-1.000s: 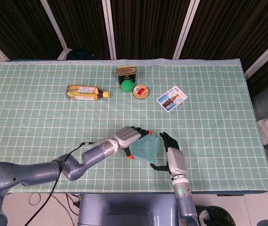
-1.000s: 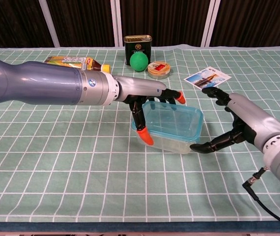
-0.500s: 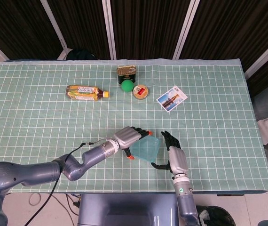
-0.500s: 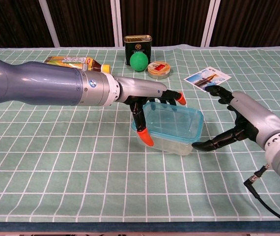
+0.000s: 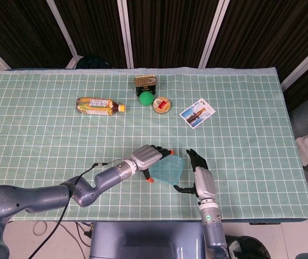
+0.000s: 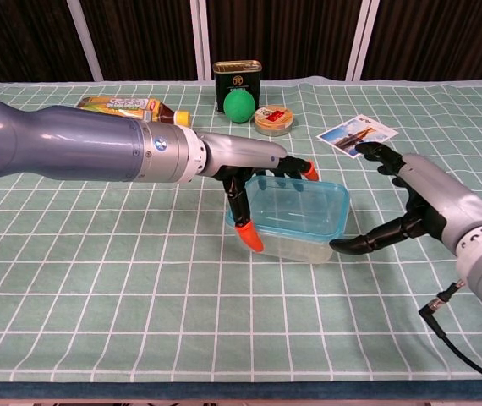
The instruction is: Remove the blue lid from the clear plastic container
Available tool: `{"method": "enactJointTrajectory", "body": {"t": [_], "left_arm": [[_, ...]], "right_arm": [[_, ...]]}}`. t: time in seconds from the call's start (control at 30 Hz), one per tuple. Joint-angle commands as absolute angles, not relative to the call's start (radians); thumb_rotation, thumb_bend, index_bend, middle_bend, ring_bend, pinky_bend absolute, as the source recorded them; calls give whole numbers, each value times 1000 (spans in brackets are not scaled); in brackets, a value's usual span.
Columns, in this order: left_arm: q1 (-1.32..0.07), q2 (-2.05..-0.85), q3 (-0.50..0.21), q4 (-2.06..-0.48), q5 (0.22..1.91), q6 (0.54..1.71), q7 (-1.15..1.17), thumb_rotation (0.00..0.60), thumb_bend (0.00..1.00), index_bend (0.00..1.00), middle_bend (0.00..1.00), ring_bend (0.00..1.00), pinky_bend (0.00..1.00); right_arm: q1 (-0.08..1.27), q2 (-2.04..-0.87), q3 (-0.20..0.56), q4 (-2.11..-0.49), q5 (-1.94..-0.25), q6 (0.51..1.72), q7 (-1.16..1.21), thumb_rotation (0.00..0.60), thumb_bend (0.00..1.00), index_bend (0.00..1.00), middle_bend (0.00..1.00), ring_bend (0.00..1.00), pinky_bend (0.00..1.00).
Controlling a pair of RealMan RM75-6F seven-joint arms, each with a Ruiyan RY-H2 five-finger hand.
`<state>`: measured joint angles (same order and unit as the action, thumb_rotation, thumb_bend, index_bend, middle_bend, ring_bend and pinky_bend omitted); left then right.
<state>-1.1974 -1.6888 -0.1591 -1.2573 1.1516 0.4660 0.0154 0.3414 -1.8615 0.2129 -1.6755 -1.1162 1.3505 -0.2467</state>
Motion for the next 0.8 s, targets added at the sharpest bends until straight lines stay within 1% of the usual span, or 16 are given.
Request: {"method": "enactJointTrajectory", "body": {"t": [0.03, 0.17, 0.33, 0.8], "left_arm": [[-1199, -1691, -158, -1255, 1152, 464, 17, 600, 70, 108, 154, 158, 292], [-1203, -1696, -155, -1248, 1154, 465, 24, 600, 70, 134, 191, 195, 325], [-1209, -1700, -156, -1244, 1147, 462, 32, 600, 70, 157, 215, 216, 341], [-1224, -1703, -154, -1242, 1112, 454, 56, 600, 70, 159, 220, 222, 345]], "right_arm": [[339, -1866, 215, -1668, -1125, 1357, -237, 600, 130, 0, 0, 0, 0], [337, -1870, 218, -1665, -1129, 1360, -231, 600, 129, 0, 0, 0, 0], [335, -1874, 225, -1667, -1121, 1360, -228, 600, 130, 0, 0, 0, 0], [331, -1883, 249, -1693, -1099, 1364, -220, 600, 129, 0, 0, 0, 0]]}}
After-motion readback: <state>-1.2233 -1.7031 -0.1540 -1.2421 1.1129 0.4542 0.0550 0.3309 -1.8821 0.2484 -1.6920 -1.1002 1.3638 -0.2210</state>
